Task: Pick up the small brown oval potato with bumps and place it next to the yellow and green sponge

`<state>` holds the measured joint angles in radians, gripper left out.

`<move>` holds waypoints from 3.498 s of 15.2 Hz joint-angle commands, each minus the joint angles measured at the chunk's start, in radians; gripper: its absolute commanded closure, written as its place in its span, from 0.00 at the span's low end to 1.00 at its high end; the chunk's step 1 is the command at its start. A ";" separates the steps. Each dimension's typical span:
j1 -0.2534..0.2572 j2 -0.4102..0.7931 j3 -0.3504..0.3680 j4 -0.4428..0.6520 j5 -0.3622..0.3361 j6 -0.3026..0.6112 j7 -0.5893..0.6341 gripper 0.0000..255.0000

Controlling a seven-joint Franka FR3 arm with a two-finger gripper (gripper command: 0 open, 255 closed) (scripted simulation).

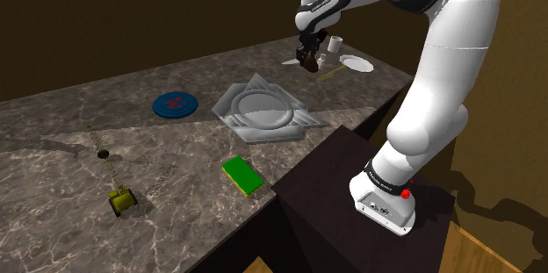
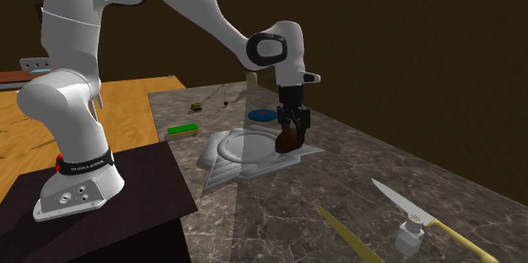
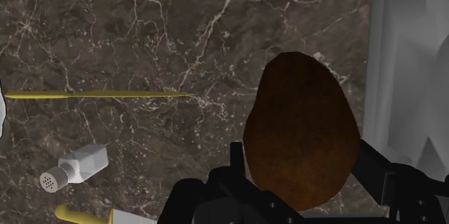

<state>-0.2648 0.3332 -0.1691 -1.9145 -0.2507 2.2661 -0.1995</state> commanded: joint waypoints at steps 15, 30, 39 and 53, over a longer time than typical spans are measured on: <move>0.231 -0.168 0.124 -0.214 -0.050 -0.044 0.379 1.00; 0.438 -0.129 0.280 -0.142 -0.023 -0.158 0.707 1.00; 0.565 -0.015 0.356 0.027 -0.014 -0.254 0.885 1.00; 0.769 0.268 0.415 0.454 -0.032 -0.443 1.090 1.00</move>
<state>0.4977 0.5898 0.2452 -1.4731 -0.2810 1.8256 0.8835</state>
